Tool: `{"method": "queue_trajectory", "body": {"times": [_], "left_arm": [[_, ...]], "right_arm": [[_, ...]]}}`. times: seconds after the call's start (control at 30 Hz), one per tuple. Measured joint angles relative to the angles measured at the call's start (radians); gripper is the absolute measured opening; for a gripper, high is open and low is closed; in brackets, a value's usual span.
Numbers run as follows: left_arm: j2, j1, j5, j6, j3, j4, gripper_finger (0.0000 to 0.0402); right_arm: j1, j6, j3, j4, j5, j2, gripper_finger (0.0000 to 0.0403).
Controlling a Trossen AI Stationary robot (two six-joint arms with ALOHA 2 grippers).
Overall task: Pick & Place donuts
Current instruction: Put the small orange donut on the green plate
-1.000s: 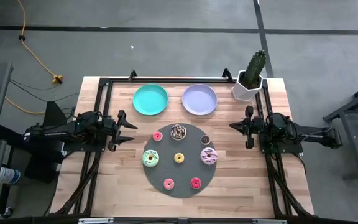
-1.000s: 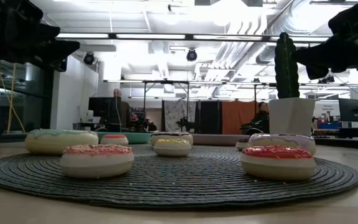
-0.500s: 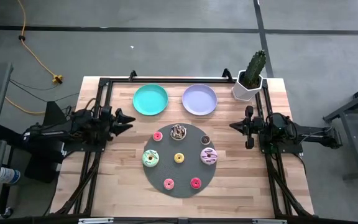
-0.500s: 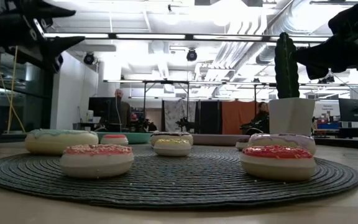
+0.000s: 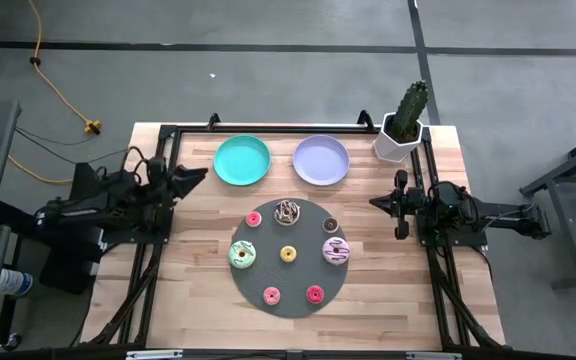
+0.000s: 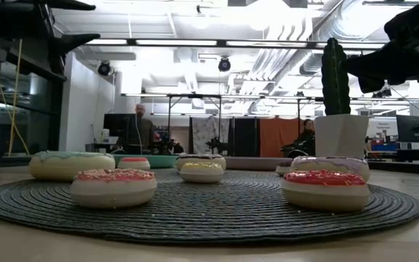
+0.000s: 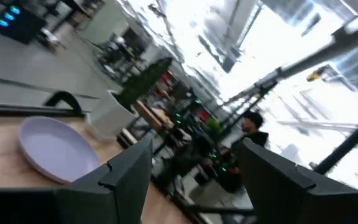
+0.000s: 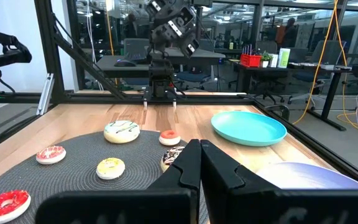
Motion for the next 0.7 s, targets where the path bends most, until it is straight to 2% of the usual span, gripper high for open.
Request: {"method": "queue_trajectory", "body": {"times": [0.23,0.7], "left_arm": [[0.125,0.000,-0.070,0.063,0.136,-0.113,0.0230],[0.568,0.000,-0.077,0.131,0.557,-0.614,0.0230]], "right_arm": [[0.000,0.000,0.000,0.000,0.000,0.000,0.0000],[0.000,0.000,0.000,0.000,0.000,0.000,0.0000]]}}
